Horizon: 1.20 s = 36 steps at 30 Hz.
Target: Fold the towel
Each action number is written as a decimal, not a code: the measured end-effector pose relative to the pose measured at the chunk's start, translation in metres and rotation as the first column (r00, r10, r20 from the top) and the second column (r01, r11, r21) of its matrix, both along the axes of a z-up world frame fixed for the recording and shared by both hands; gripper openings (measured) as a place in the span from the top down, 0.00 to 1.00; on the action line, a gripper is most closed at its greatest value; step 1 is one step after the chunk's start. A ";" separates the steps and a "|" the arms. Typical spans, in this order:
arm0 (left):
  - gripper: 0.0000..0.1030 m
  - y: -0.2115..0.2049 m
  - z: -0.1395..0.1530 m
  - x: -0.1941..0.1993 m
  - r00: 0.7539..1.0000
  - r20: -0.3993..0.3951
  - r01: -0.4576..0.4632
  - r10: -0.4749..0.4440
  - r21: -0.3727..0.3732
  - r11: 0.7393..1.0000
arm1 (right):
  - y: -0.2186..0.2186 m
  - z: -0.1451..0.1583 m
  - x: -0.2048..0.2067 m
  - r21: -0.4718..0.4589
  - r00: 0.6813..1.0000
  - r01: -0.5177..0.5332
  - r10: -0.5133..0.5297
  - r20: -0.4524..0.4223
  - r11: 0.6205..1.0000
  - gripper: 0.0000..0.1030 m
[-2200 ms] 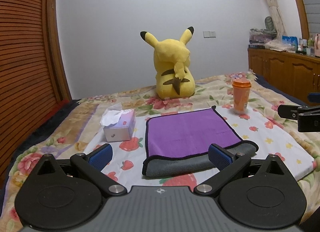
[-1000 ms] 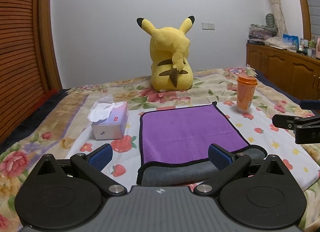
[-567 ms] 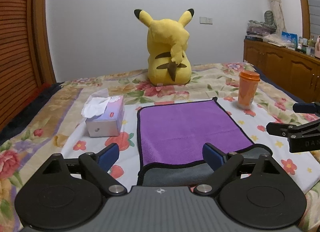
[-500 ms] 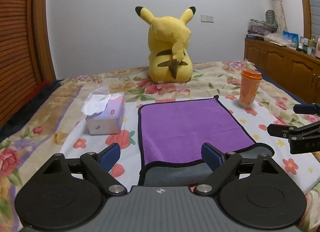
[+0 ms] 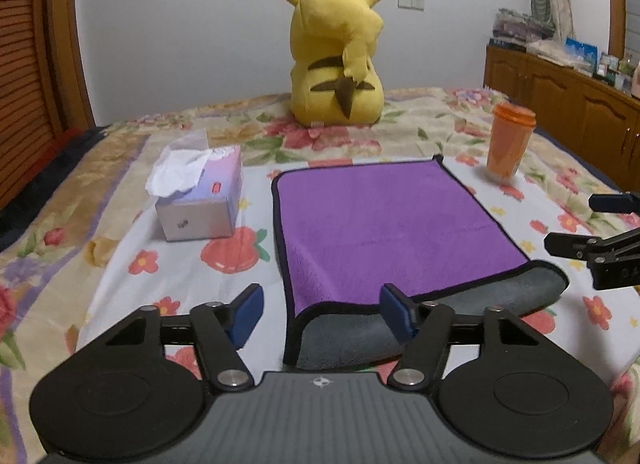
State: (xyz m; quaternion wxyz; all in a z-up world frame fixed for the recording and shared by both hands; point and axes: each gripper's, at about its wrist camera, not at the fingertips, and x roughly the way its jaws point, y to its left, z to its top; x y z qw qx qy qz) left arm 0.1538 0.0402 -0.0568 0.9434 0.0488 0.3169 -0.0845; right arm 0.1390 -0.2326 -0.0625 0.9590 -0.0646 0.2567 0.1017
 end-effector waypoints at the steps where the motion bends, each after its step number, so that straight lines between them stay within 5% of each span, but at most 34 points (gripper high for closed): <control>1: 0.35 0.001 -0.002 0.002 1.000 -0.008 -0.001 0.001 0.003 1.000 | 0.000 -0.001 0.001 0.001 1.000 -0.002 0.002 -0.008 1.000 0.00; 8: 0.36 0.007 -0.014 0.021 0.999 -0.033 -0.009 0.010 0.025 1.000 | -0.001 -0.013 0.012 0.016 0.995 -0.024 0.025 -0.095 1.000 0.01; 11: 0.36 0.011 -0.019 0.029 0.999 -0.050 -0.012 0.013 0.015 1.000 | 0.000 -0.017 0.014 0.018 0.991 -0.034 0.036 -0.126 0.999 0.10; 36: 0.52 0.012 -0.053 0.047 0.970 -0.242 0.019 -0.029 -0.047 0.999 | -0.016 -0.041 0.042 0.075 0.948 -0.002 0.026 -0.317 0.997 0.14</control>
